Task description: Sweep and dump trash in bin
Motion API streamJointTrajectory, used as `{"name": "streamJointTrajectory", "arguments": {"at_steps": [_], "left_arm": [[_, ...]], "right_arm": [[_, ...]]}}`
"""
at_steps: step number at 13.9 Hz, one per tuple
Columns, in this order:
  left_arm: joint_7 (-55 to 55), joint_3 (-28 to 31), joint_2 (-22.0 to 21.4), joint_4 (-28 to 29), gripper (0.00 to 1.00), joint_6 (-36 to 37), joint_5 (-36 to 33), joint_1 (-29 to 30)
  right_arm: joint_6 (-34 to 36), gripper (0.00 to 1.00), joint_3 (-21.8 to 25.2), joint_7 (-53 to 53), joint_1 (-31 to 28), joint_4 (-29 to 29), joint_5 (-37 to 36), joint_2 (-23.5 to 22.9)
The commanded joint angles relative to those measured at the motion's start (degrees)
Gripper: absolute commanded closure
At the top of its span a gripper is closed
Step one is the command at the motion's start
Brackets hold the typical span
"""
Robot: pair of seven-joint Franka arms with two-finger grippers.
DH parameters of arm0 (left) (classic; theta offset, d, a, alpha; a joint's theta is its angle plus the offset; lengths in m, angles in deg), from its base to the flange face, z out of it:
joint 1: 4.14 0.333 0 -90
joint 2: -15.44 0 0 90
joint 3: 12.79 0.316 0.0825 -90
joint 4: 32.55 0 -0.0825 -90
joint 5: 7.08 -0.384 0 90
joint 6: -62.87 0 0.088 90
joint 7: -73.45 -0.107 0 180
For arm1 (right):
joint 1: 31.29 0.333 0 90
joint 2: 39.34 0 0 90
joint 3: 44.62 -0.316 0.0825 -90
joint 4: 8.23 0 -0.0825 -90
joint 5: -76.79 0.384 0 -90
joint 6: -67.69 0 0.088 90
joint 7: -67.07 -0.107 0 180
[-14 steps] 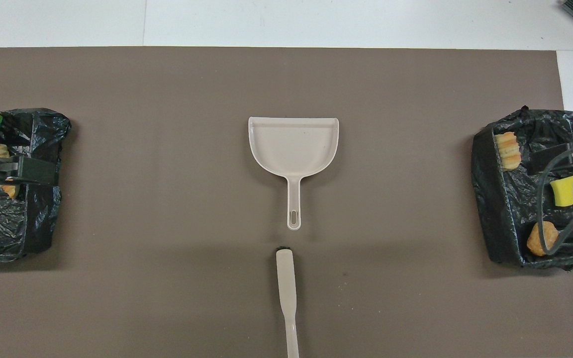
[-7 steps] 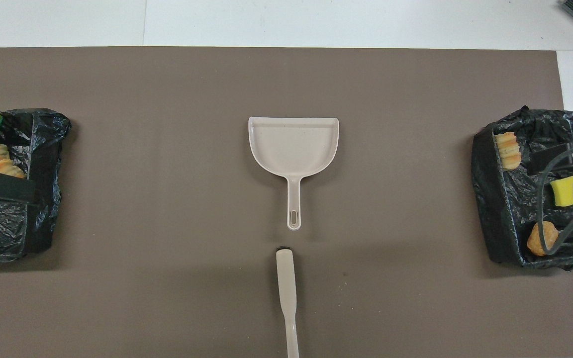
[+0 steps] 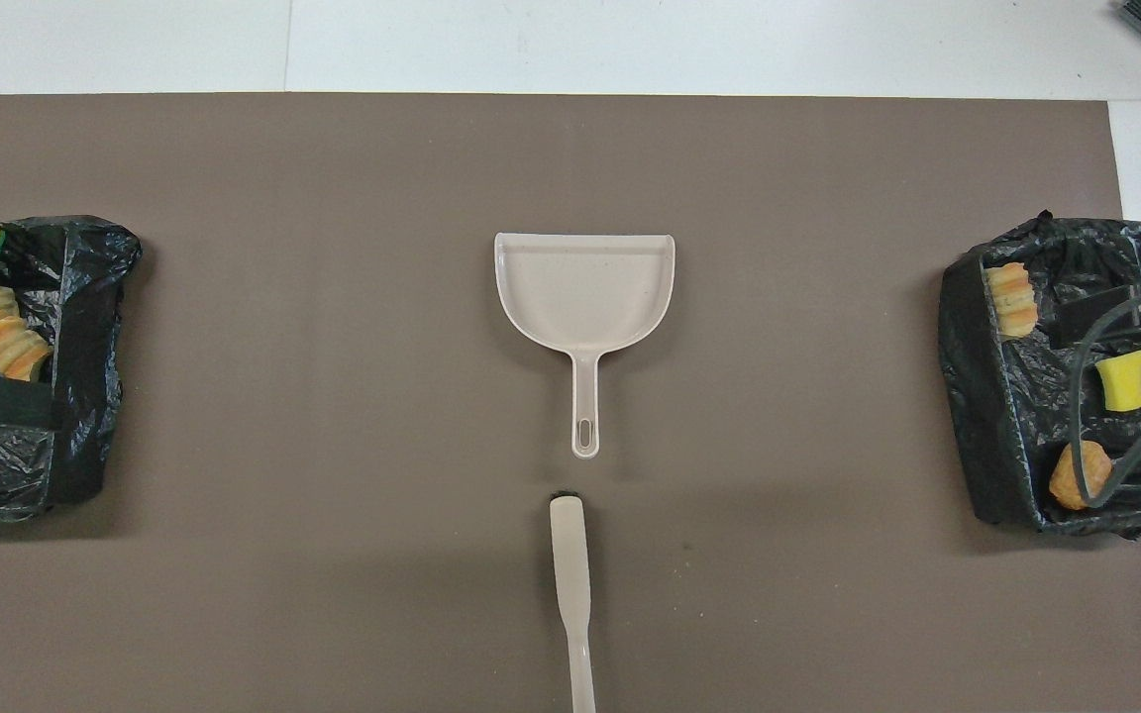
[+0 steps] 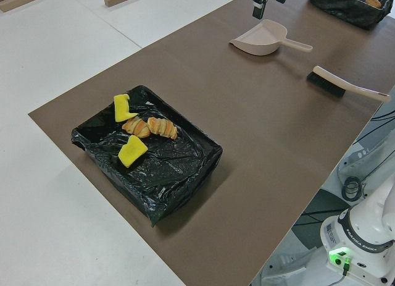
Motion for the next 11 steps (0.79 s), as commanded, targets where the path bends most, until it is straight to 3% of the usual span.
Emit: {"name": "streamJointTrajectory", "arguments": {"at_steps": [1, 11], "left_arm": [[0.1, -0.1, 0.2, -0.7, 0.00, 0.1, -0.7, 0.1], [-0.2, 0.0, -0.7, 1.1, 0.00, -2.4, -0.5, 0.2]], "right_arm": [[-0.5, 0.00, -0.1, -0.9, -0.4, -0.1, 0.8, 0.3], [-0.4, 0.00, -0.1, -0.9, -0.4, -0.1, 0.9, 0.3]]}}
